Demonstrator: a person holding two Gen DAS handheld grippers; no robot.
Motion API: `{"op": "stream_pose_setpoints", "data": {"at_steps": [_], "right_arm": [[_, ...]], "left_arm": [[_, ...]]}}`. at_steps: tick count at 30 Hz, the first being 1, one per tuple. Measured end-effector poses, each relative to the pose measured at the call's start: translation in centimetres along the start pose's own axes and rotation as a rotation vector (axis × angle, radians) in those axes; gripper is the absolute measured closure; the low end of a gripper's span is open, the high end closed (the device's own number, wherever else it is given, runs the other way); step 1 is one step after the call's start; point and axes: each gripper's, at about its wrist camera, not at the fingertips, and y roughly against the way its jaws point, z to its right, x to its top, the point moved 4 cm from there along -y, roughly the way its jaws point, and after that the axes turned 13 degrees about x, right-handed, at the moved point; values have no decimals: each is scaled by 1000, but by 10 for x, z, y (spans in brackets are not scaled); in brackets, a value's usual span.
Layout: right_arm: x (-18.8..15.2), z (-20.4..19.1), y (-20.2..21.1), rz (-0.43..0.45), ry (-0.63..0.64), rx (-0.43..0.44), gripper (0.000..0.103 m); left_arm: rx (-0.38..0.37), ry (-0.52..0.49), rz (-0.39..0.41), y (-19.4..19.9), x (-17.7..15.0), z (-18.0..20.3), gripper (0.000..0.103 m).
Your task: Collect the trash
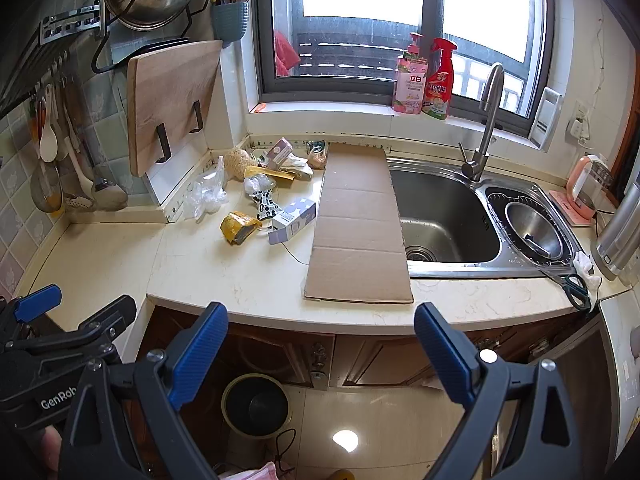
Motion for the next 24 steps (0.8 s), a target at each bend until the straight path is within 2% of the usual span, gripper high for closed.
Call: {"op": "stream_pose_setpoints", "data": {"at_steps": [24], "right_arm": [[0, 6, -9, -37, -19, 25, 8]], "left_arm": [[14, -7, -30, -7, -3, 1, 6]]}}
